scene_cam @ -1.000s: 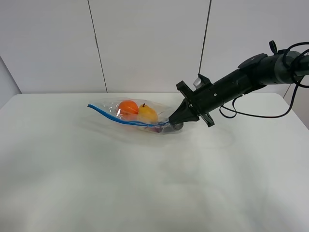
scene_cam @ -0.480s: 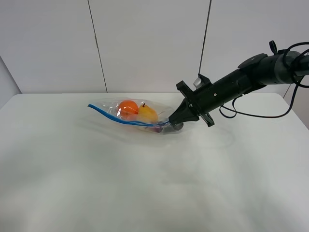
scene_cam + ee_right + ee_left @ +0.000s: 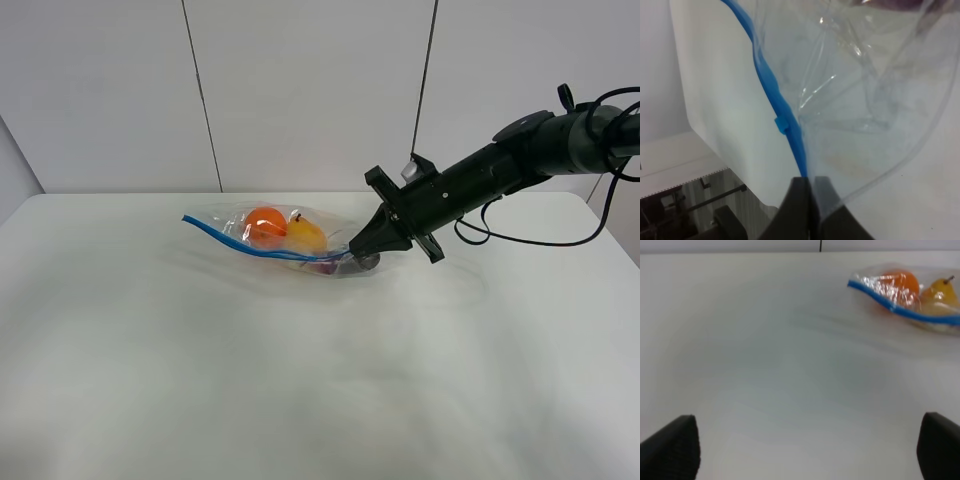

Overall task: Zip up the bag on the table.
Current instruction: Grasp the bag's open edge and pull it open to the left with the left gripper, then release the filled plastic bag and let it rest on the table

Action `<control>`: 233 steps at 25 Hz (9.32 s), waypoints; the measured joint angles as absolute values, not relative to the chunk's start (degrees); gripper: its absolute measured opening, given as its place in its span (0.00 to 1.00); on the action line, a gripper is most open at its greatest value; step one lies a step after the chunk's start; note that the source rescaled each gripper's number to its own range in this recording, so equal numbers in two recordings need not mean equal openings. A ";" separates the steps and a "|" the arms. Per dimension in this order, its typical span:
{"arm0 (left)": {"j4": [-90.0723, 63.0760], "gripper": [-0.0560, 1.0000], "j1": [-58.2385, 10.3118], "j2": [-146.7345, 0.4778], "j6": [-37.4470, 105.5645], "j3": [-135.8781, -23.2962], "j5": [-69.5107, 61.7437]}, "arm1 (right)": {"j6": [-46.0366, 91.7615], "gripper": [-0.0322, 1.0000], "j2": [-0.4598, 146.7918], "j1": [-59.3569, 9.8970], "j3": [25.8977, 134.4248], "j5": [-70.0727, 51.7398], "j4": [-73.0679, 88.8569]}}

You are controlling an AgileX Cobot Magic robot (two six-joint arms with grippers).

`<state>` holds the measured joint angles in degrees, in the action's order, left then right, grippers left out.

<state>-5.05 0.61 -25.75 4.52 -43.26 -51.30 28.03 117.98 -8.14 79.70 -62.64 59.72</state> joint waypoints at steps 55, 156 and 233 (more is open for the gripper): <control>-13.74 0.91 -39.82 -108.62 57.13 -52.37 27.35 | 26.66 0.03 117.98 -8.14 79.70 -61.98 59.72; -12.80 0.05 -38.02 -112.56 59.89 -52.02 30.31 | 26.01 0.03 117.98 -8.14 79.70 -62.08 59.72; -27.56 1.00 7.18 -109.99 28.62 -83.28 -43.31 | 25.97 0.03 117.98 -8.07 79.89 -62.59 60.11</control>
<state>-27.56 7.18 -109.99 28.62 -83.28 -43.31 25.97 117.98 -8.07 79.89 -62.59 60.11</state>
